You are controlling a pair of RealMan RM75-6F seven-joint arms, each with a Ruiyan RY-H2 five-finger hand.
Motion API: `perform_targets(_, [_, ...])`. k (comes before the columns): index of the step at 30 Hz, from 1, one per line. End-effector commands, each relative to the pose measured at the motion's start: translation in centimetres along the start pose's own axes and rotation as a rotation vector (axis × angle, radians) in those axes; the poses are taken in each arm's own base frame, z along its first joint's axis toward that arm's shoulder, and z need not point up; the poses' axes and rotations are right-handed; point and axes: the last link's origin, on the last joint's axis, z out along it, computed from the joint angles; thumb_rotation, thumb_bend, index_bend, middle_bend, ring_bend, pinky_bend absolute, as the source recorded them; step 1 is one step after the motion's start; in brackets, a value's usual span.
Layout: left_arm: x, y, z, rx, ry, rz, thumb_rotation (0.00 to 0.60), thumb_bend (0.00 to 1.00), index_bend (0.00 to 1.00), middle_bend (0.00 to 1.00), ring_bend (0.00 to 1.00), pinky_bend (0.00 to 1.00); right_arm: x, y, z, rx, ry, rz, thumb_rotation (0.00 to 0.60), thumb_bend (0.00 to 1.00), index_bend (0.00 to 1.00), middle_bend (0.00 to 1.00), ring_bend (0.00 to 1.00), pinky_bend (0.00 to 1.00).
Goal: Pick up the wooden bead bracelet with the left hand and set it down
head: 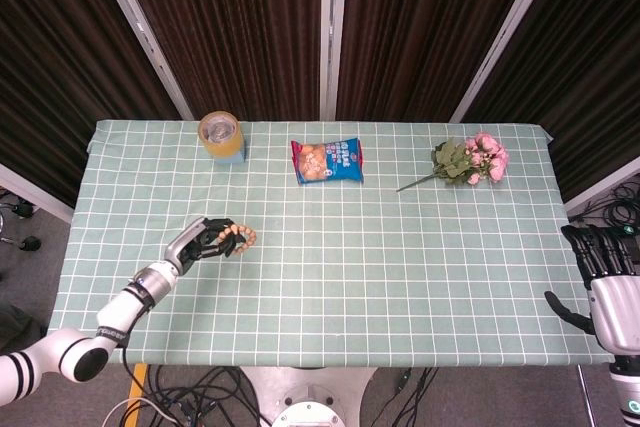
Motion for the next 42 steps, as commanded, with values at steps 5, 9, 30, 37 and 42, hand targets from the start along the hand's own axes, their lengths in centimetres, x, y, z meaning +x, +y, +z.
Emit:
perform_targets(5, [-0.41,0.22,-0.67,-0.037,-0.013,0.064,0.254,0.5,0.65,0.71,0.36,0.07,0.04,-0.01,-0.02,0.003,0.002,0.001,0.6,0.1,0.0,0.11,0.0,0.0])
perform_targets(9, [-0.65,0.34,-1.01,-0.055,-0.031,0.142,0.17,0.49,0.61,0.66,0.35,0.07,0.06,-0.05,0.04,0.007,0.004,0.0,0.6,0.1,0.0,0.11,0.0,0.0])
perform_targets(30, [-0.69,0.36,-0.57,-0.047,-0.012,0.214,0.289,0.49,0.6,0.69,0.36,0.07,-0.08,0.14,0.17,0.005,0.0,0.003,0.6,0.1,0.0,0.11,0.0,0.0])
perform_targets(37, [-0.47,0.29,-0.35,-0.039,0.008,0.194,0.385,0.49,0.64,0.72,0.39,0.07,-0.07,0.21,0.14,0.002,0.002,0.001,0.6,0.1,0.0,0.11,0.0,0.0])
perform_targets(42, [-0.52,0.19,-0.4,-0.036,0.013,0.188,0.417,0.49,0.66,0.73,0.4,0.07,-0.04,0.2,0.12,0.002,0.003,0.001,0.6,0.1,0.0,0.11,0.0,0.0])
